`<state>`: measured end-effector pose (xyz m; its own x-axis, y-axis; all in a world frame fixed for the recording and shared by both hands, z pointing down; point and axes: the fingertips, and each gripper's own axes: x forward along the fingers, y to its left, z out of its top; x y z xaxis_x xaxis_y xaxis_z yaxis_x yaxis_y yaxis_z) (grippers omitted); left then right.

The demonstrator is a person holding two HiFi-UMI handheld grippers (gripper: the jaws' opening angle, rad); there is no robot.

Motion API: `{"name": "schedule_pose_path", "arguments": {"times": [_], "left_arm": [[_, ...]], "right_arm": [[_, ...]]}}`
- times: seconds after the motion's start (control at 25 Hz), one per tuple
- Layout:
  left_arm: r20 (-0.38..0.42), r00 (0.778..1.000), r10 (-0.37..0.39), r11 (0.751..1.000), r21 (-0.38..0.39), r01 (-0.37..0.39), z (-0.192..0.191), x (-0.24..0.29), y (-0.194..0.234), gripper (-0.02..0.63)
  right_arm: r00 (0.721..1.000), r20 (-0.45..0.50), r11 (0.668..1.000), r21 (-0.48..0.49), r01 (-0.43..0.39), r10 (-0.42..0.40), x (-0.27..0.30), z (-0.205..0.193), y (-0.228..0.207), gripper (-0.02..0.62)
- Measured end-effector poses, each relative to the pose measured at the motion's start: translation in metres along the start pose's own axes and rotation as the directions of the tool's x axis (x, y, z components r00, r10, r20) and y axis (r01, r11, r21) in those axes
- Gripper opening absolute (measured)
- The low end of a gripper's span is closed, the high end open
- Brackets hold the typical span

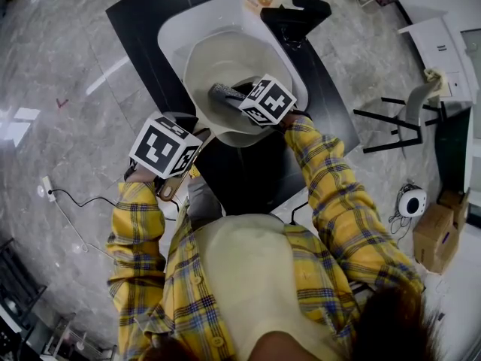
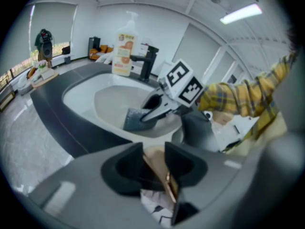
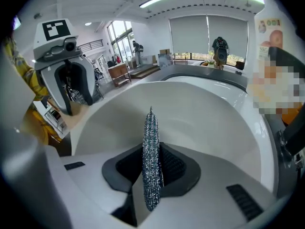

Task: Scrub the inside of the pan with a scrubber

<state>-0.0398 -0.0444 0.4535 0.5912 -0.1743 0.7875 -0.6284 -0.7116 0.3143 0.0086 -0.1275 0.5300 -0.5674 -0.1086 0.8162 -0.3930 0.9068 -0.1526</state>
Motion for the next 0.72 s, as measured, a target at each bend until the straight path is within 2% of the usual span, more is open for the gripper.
{"name": "schedule_pose_path", "arguments": {"times": [0.16, 0.32, 0.56, 0.72], "left_arm": [[0.000, 1.000, 0.001, 1.000, 0.001, -0.001, -0.001, -0.001, 0.000, 0.141], [-0.002, 1.000, 0.003, 1.000, 0.003, -0.003, -0.001, 0.000, 0.000, 0.141], [0.007, 1.000, 0.003, 0.997, 0.071, -0.004, 0.000, -0.001, -0.002, 0.146], [0.028, 1.000, -0.005, 0.997, 0.071, 0.003, 0.000, -0.002, -0.002, 0.146]], "right_arm": [[0.997, -0.008, 0.997, -0.022, -0.073, 0.073, 0.000, 0.001, 0.015, 0.083], [0.995, -0.017, 0.994, -0.024, -0.103, 0.103, -0.001, 0.001, 0.020, 0.083], [0.998, 0.006, 0.998, -0.029, -0.060, 0.060, -0.006, 0.004, 0.019, 0.083], [1.000, 0.030, 0.998, -0.060, -0.003, 0.005, -0.012, 0.008, 0.020, 0.083]]}}
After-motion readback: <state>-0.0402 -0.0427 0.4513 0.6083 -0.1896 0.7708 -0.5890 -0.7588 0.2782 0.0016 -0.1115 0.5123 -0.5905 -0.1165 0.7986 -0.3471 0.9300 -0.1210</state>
